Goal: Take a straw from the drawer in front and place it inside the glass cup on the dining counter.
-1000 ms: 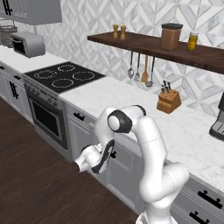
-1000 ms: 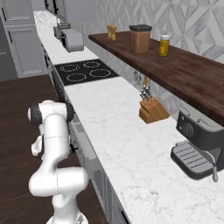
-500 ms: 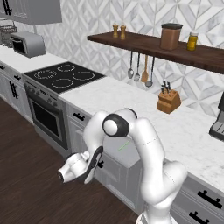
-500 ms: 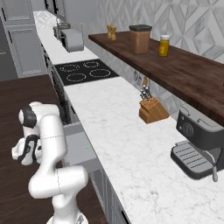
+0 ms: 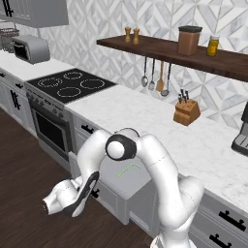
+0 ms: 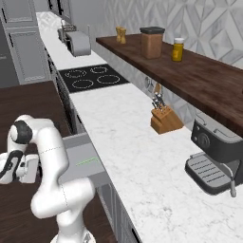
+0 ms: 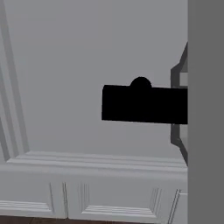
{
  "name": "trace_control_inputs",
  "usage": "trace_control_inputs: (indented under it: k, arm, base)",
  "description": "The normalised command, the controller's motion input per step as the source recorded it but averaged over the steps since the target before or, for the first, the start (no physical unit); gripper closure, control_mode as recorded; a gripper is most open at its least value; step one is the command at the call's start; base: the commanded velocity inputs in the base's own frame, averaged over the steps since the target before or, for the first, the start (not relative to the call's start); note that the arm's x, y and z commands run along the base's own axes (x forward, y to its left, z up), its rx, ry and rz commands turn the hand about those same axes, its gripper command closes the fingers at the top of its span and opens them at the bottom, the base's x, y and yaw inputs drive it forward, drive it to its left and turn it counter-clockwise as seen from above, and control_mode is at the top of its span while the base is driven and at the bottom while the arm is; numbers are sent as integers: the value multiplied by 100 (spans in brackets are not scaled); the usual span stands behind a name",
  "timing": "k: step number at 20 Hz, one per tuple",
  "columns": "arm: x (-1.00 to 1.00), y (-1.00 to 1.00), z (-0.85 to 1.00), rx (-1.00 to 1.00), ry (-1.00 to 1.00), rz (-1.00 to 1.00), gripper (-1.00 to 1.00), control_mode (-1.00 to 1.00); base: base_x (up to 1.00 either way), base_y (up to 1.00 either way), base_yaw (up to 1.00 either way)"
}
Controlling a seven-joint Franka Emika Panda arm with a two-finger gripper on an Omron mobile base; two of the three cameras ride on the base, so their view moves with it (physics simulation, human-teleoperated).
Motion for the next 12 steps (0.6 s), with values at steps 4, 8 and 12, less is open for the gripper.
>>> trace_control_inputs:
  k: [4, 8, 12]
  arm:
    - [-35, 96, 0, 0, 4, 0, -100, -100]
    - [-44, 18, 56, 10, 1, 0, -100, -100]
    - [-36, 0, 88, 25, 8, 3, -100, -100]
  base:
    - [0, 0, 0]
    - [0, 0, 0]
    - [0, 0, 0]
